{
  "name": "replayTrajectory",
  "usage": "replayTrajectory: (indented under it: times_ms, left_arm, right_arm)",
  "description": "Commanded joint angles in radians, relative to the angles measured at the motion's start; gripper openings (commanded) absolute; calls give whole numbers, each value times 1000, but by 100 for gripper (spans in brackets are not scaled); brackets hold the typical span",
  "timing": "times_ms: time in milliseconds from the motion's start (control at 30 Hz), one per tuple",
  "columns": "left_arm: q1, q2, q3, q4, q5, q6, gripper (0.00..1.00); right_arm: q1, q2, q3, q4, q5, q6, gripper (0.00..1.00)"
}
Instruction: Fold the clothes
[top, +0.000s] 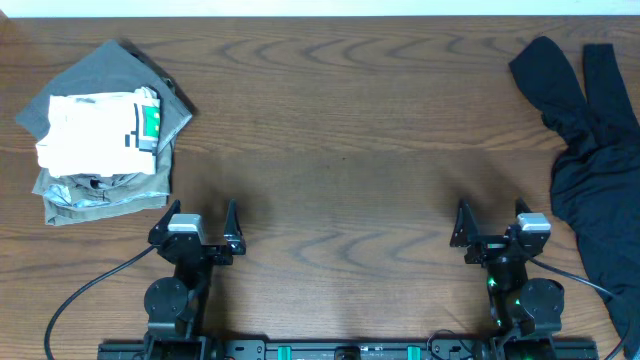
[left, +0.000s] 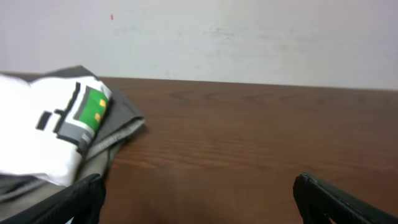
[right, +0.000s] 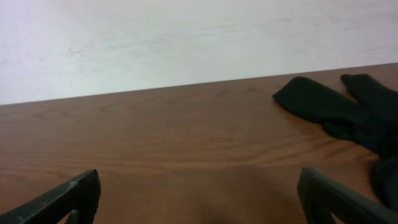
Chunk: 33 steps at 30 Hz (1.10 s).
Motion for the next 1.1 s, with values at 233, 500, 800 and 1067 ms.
replayTrajectory:
  times_ms: [233, 500, 800, 1067]
  left_arm:
    - [4, 46, 161, -80, 26, -101, 98]
    - [4, 292, 428, -277, 26, -100, 98]
    - [4, 624, 750, -631, 42, -100, 98]
    - [4, 764, 923, -765, 44, -101, 98]
  right_arm:
    - [-19, 33, 214, -227, -35, 25, 99]
    - [-19, 240, 493, -462, -5, 24, 99]
    - [-19, 651, 838, -718, -1, -104, 99]
    - [-42, 892, 989, -721, 116, -158, 97]
